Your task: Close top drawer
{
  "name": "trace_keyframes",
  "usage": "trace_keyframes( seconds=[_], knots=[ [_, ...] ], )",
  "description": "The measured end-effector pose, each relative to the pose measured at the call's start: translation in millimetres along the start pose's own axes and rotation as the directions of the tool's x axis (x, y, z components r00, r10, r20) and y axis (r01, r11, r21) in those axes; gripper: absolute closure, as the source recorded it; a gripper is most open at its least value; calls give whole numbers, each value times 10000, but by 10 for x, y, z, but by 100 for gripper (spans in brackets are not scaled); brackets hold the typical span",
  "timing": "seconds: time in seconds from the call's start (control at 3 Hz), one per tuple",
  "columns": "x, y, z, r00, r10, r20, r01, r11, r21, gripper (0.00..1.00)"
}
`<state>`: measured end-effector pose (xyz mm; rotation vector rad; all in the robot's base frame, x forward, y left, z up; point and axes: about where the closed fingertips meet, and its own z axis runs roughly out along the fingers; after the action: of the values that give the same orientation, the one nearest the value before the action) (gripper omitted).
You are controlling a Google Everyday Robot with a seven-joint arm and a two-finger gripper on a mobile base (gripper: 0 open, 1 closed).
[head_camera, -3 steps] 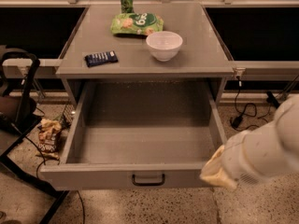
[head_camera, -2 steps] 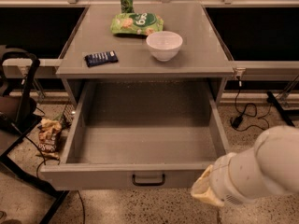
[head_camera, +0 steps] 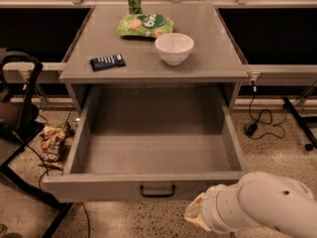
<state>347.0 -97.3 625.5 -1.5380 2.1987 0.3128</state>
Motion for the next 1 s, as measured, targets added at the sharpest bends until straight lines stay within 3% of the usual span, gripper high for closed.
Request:
trace_keyframes(
  seconds=[0.67,1.0],
  knots=[
    [-135,-296,190,9978,-405,521,353,9947,962,100],
    [-335,-564,129,9934,-736,875,584,9846,1650,100]
  ],
)
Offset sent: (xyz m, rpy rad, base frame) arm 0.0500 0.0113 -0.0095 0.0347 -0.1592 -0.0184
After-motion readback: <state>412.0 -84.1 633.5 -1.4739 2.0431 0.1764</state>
